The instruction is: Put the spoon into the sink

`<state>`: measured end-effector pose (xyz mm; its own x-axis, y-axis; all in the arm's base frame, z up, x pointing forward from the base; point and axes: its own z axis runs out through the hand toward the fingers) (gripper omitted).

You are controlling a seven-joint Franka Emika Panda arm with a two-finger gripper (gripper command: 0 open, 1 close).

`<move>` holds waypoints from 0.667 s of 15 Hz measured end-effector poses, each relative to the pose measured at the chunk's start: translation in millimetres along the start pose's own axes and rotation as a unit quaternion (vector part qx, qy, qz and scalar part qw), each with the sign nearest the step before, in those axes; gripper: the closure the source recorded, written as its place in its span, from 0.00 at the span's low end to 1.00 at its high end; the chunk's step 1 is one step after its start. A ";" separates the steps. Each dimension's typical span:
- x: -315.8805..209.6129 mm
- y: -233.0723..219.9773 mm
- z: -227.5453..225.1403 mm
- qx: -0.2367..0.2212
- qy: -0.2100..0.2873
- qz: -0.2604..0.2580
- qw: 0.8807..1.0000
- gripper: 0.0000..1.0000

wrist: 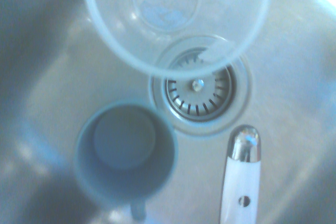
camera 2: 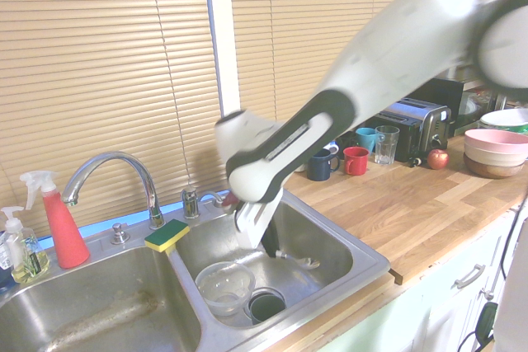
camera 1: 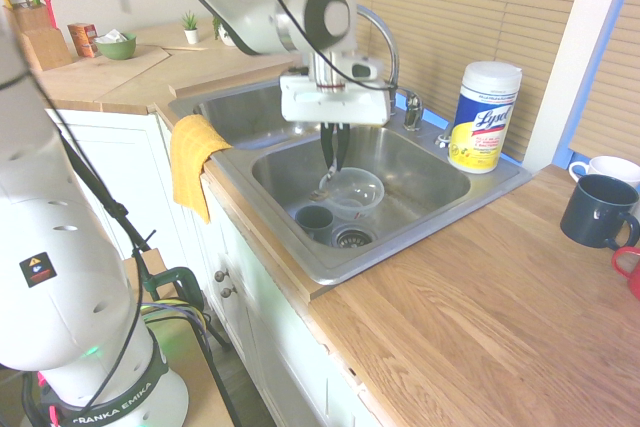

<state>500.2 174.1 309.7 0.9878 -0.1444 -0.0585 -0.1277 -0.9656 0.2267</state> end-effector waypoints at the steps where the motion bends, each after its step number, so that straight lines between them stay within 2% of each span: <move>1: 14.3 -3.0 18.3 -0.004 -0.013 0.001 1.000 1.00; 9: 78.3 -4.4 116.6 -0.025 -0.068 0.028 0.997 1.00; 10: 82.4 -2.8 128.3 -0.029 -0.074 0.031 0.996 0.00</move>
<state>570.4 137.1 179.6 0.9535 -0.2384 -0.1842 -0.1791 -0.9401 0.2899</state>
